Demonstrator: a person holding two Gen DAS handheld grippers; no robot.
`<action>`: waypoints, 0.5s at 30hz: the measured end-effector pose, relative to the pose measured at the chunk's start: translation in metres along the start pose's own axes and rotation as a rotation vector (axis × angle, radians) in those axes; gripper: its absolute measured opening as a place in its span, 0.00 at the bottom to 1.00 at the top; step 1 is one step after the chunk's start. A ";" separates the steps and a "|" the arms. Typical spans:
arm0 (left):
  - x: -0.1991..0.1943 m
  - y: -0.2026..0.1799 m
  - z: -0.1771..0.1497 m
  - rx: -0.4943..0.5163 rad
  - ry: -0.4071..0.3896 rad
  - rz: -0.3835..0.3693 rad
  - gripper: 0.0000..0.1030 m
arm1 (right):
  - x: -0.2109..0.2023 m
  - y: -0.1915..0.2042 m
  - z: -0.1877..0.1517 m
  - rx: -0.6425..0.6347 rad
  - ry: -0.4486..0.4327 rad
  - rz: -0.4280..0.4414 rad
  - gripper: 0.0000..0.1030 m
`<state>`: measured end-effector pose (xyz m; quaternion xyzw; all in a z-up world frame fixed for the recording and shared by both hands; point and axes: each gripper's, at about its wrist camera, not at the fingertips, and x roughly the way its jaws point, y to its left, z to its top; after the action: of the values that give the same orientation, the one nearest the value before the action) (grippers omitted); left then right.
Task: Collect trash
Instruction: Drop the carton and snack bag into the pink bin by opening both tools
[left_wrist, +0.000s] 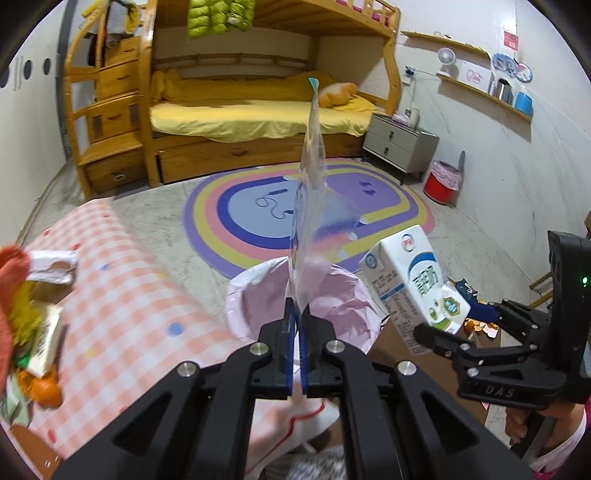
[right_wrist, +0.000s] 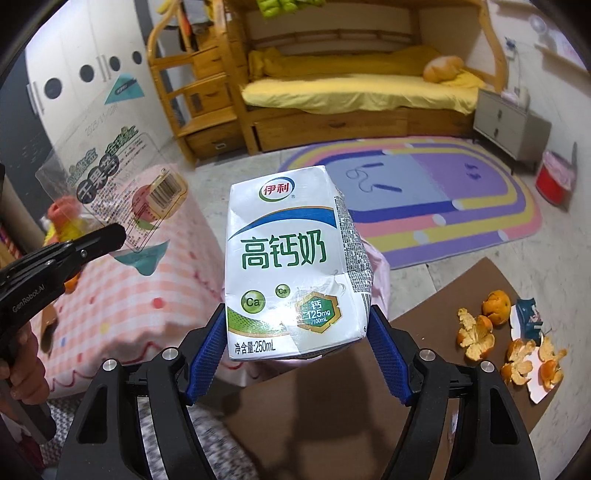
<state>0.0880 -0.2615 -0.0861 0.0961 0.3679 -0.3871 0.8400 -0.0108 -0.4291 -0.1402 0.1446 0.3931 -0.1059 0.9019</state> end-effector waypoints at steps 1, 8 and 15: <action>0.008 -0.002 0.004 0.002 0.010 -0.010 0.00 | 0.004 -0.002 0.001 0.007 0.004 -0.001 0.72; 0.047 0.000 0.029 -0.002 0.040 -0.035 0.11 | 0.046 -0.020 0.008 0.070 0.039 -0.004 0.72; 0.039 0.017 0.033 -0.044 0.017 -0.007 0.56 | 0.055 -0.032 0.014 0.116 0.044 -0.019 0.74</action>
<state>0.1349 -0.2873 -0.0913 0.0797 0.3839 -0.3811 0.8373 0.0261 -0.4678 -0.1770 0.1950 0.4073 -0.1337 0.8822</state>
